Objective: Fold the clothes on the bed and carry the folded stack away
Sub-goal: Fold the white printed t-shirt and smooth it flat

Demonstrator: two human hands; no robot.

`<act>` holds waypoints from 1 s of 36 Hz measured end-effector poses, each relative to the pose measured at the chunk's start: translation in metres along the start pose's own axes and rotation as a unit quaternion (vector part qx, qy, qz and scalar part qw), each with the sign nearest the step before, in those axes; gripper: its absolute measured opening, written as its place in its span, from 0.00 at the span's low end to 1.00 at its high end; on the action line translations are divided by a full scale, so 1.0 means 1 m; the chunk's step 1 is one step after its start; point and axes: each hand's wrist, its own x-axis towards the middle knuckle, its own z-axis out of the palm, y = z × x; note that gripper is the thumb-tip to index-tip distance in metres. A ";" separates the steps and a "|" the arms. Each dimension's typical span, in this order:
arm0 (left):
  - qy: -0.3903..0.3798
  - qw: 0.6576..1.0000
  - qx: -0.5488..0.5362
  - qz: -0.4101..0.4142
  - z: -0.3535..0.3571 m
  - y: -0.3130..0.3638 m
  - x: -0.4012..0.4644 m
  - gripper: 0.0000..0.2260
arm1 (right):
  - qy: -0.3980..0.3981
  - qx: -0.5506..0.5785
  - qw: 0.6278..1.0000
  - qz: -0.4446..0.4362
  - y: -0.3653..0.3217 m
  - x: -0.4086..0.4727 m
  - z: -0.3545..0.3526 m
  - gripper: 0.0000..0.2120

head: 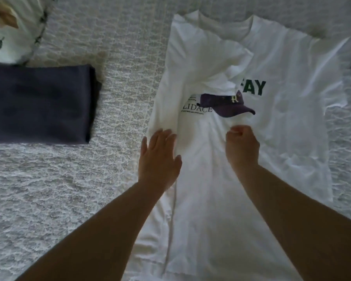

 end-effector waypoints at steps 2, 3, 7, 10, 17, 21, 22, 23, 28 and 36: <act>0.004 0.999 0.026 0.019 0.006 0.004 0.036 0.29 | 0.016 0.010 1.000 0.004 -0.012 0.044 -0.003 0.11; 0.011 0.999 0.036 0.024 0.009 0.005 0.054 0.30 | 0.021 0.005 1.000 0.003 -0.017 0.063 -0.004 0.12; 0.065 0.997 0.033 0.025 0.011 0.015 0.112 0.32 | 0.031 -0.018 0.999 -0.040 -0.037 0.118 0.001 0.12; 0.087 0.996 0.003 0.031 0.012 0.023 0.140 0.32 | 0.025 -0.042 0.997 -0.052 -0.045 0.145 0.007 0.11; 0.079 0.997 0.009 0.019 0.014 0.031 0.187 0.23 | -0.055 0.105 0.993 0.001 -0.083 0.173 0.019 0.21; 0.138 0.989 -0.047 0.034 0.014 0.041 0.193 0.21 | -0.022 0.082 0.987 -0.135 -0.098 0.185 0.010 0.17; 0.125 0.991 -0.029 0.047 0.015 0.043 0.193 0.22 | -0.006 0.072 0.984 -0.160 -0.099 0.187 0.007 0.18; 0.091 0.994 -0.001 0.061 0.016 0.046 0.193 0.24 | 0.000 0.059 0.984 -0.167 -0.098 0.191 0.005 0.18; 0.002 0.995 -0.002 0.102 0.016 0.056 0.206 0.38 | -0.028 -0.012 0.998 -0.055 -0.080 0.203 0.000 0.15; -0.091 0.979 0.062 0.171 0.010 0.052 0.213 0.35 | -0.080 -0.058 0.994 -0.055 -0.089 0.191 0.003 0.26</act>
